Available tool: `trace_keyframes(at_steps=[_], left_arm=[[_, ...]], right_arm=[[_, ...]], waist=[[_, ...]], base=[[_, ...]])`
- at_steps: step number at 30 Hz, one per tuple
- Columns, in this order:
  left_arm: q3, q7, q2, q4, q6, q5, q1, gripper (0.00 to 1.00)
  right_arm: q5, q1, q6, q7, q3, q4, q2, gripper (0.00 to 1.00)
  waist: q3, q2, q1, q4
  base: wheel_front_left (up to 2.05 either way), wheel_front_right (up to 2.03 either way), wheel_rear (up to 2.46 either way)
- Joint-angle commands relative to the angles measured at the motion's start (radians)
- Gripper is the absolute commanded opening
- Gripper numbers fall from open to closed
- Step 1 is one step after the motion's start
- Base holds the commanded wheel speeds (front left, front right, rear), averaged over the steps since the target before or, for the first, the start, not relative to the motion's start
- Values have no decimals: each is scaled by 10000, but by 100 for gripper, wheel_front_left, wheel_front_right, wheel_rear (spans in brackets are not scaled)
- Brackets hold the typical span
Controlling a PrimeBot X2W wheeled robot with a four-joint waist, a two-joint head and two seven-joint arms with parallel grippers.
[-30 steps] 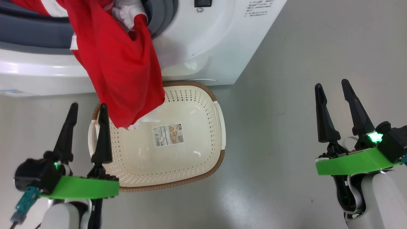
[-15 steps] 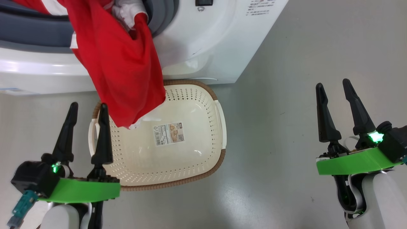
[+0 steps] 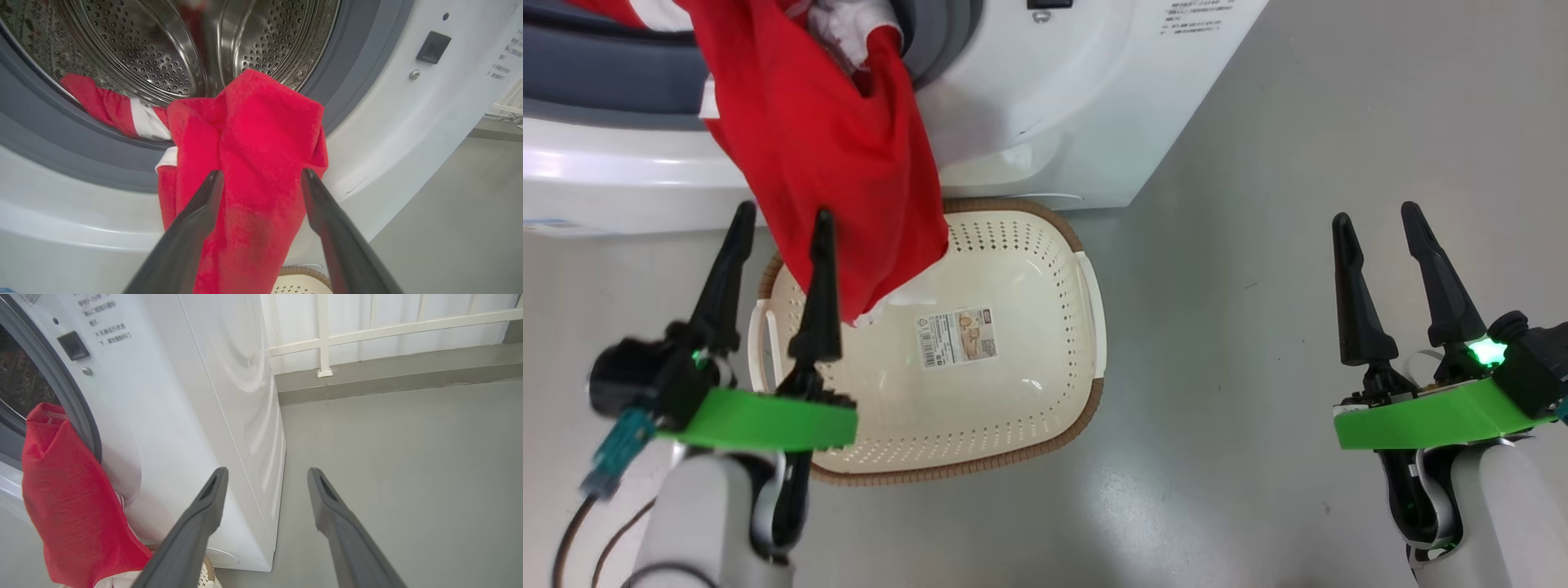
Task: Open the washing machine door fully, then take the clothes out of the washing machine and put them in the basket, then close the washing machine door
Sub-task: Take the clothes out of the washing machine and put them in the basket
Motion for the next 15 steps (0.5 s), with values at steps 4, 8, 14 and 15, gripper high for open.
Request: trace_keyframes(at_steps=[4,8,14,15], left_arm=[[109,-49,116,466,-54,233,-708,100],[46,-49,116,1205,-54,352,-1504,100],[-16,-49,116,2294,-54,477,-2418,100],[-18,-49,116,2453,-54,504,-2546,100]], right_arm=[[-39,193,63,-63,309,-250,20,100],[-28,142,63,-63,341,-261,20,100],[4,64,63,-63,374,-263,20,100],[12,54,63,-63,376,-259,20,100]], waist=[[86,0,0,-29],[197,0,0,-73],[343,0,0,-148],[360,0,0,-160]], base=[[0,0,0],[0,0,0],[0,0,0],[0,0,0]])
